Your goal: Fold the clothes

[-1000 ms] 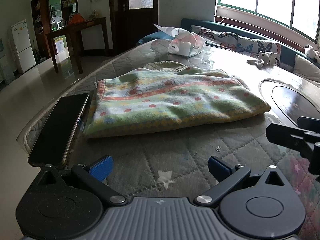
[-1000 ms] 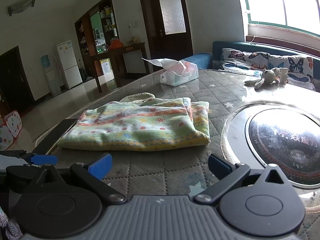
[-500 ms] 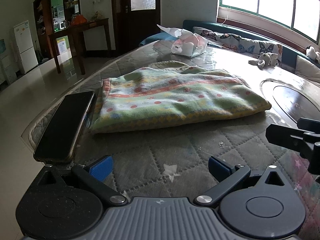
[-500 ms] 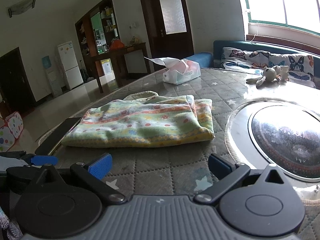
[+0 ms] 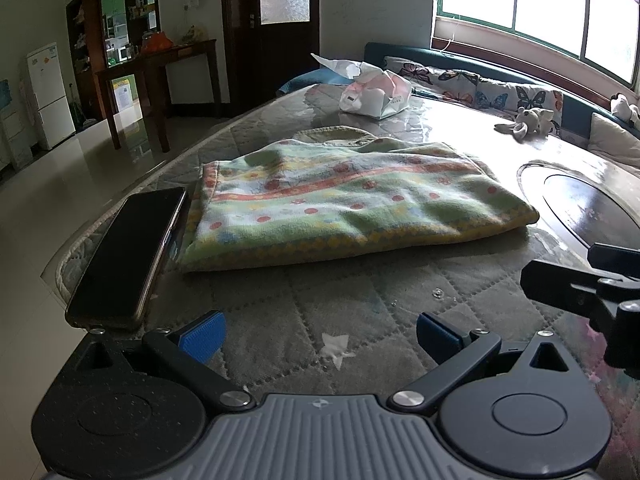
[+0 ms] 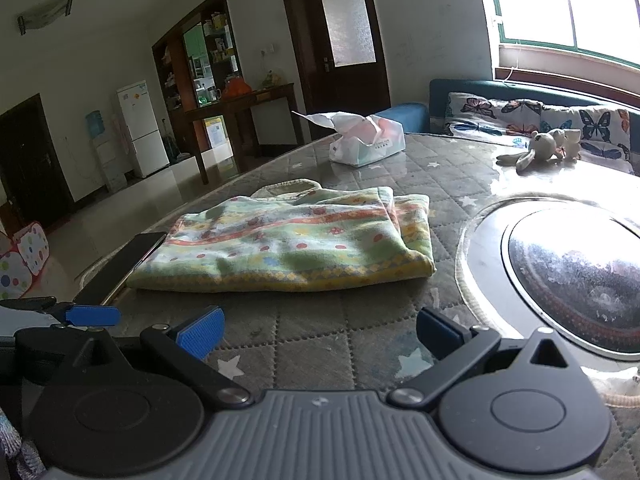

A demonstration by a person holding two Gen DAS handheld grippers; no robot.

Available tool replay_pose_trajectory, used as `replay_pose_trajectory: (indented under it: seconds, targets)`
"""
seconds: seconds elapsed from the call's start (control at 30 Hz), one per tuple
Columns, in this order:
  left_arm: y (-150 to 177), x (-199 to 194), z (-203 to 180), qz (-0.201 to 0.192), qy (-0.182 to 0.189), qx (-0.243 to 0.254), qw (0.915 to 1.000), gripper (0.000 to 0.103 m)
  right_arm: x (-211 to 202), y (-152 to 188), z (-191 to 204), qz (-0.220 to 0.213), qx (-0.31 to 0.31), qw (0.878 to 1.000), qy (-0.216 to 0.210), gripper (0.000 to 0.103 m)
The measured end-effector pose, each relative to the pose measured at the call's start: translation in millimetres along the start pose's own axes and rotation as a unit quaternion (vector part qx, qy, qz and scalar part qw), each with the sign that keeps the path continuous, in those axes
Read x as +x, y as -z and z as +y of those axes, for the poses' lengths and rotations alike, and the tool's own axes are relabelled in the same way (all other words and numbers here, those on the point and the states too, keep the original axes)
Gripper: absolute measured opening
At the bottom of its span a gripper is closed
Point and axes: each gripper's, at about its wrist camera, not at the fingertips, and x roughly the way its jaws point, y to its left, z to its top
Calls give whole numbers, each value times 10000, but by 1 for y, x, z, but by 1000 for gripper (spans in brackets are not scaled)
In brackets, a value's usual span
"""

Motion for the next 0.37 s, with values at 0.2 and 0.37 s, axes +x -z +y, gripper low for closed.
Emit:
replay_pose_trajectory:
  seconds: [0.2,0.37]
  targets:
    - [1,4,0,24,1,0,10000,103,1,0,1,10,-1,10000,-32,103]
    - [1,5,-2,27,-6,27,10000,103,3,1,4,36,-31,10000,-84,103]
